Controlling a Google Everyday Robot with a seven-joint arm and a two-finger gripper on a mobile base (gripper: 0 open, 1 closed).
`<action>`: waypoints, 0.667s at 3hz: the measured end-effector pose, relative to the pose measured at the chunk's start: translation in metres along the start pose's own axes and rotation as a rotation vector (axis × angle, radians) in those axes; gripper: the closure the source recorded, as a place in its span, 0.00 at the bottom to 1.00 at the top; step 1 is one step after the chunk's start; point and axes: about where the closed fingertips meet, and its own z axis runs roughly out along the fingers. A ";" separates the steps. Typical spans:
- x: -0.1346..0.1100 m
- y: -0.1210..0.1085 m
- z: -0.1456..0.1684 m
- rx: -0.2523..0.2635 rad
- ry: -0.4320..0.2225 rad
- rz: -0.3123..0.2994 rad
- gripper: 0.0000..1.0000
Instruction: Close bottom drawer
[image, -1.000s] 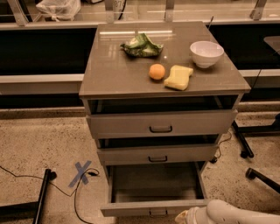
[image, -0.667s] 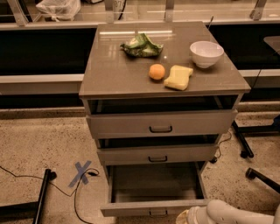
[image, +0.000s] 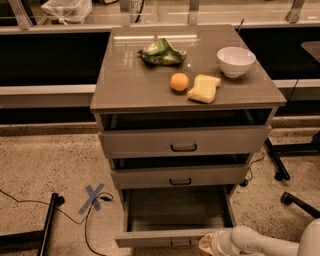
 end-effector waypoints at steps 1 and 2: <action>-0.001 -0.014 0.009 0.074 -0.041 -0.027 1.00; -0.005 -0.024 0.011 0.151 -0.087 -0.066 1.00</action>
Offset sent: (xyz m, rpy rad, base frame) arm 0.0406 -0.0027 -0.0005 0.0350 -0.3055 -0.0382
